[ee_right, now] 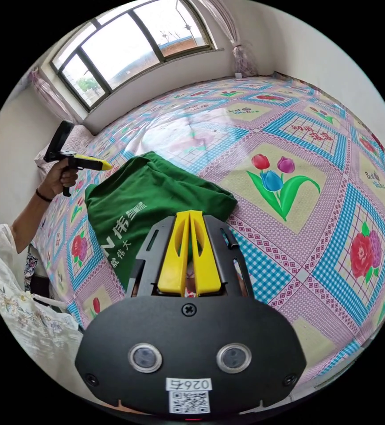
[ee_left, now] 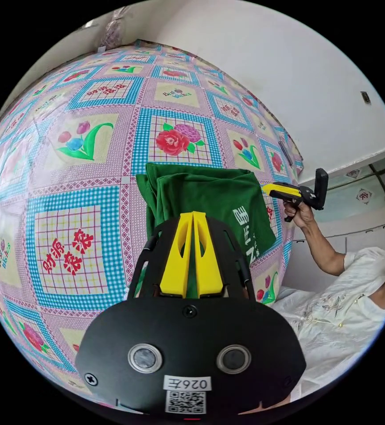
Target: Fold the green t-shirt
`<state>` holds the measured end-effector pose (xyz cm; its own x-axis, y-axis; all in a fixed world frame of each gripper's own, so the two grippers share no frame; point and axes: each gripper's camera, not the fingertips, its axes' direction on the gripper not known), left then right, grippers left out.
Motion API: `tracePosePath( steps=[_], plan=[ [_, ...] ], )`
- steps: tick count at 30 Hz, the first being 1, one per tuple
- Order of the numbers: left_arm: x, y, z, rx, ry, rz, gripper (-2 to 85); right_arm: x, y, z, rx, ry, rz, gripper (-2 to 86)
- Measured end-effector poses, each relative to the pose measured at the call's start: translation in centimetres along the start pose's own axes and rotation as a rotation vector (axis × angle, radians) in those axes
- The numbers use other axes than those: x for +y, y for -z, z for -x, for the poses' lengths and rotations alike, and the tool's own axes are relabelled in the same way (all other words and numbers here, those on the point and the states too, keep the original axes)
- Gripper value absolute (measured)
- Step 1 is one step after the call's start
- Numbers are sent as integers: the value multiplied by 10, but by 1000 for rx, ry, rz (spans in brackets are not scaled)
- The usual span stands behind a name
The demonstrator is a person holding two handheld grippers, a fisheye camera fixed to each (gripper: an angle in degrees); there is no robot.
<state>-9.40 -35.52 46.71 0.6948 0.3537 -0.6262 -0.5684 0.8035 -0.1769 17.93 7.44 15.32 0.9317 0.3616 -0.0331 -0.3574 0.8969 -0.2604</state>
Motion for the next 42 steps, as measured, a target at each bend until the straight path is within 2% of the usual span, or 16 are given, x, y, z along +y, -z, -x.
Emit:
tracePosePath(
  steps=[4, 6, 8, 13, 16, 23, 26, 31, 35, 42],
  plan=[
    [82, -4, -9, -149, 57, 67, -8, 23, -5, 42, -68, 89, 56, -12],
    [103, -13, 6, -164, 108, 105, -8, 31, -18, 44, -28, 101, 129, -13],
    [127, -4, 19, -30, 215, 18, -8, 41, -18, 34, -14, 52, 154, -12],
    [175, 38, -22, 37, 188, -165, -9, 48, 37, 25, 4, 8, -4, 6],
    [207, 57, -51, 56, 186, -248, -9, 37, 55, 20, 46, 43, -4, 41],
    [277, 51, -144, -77, 257, -281, -10, -24, 52, 0, 25, 254, 57, 68],
    [295, 38, -188, -183, 340, -280, -9, -51, 31, -13, -17, 365, 142, 93],
    [302, 11, -250, -241, 480, -312, -1, -86, 11, -23, -52, 514, 200, 117],
    [296, -9, -287, -302, 618, -332, 49, -112, -13, -28, -85, 620, 291, 123],
    [276, -30, -324, -335, 740, -331, 111, -129, -42, -36, -96, 716, 399, 114]
  ],
)
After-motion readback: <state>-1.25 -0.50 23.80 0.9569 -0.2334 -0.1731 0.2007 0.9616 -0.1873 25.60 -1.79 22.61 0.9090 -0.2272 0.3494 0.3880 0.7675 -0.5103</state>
